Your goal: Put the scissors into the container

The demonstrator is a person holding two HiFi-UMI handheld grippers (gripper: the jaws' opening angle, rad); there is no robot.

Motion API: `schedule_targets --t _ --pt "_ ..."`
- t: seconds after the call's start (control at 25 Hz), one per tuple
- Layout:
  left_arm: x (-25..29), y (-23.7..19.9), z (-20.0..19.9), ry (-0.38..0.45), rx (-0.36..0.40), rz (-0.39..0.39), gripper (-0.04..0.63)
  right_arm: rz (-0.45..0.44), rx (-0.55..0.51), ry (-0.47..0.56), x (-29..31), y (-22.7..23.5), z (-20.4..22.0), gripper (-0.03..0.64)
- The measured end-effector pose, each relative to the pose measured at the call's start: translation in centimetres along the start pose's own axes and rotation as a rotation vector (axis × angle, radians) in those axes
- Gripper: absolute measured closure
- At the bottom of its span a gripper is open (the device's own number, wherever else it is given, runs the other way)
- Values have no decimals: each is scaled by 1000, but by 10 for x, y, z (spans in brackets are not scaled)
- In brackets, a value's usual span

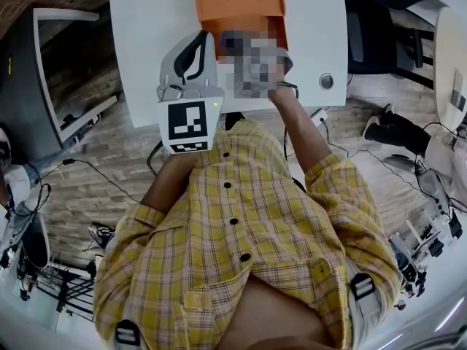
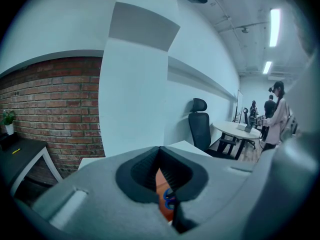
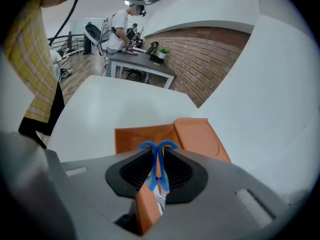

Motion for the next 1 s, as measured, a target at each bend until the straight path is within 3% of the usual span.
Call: schedule_targets --t 1.0 --pt "-8 -14 2 -8 0 -40 594 -144 -99 -93 34 -19 20 535"
Point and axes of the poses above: the fingertips, and each gripper's own axes: x forward along the fingers, y to its right, z out of its underside, the point moved 2 cm from there along -x, backward along the fingers, and after that the axes turned 13 degrees about y, right-handed, at the moved point
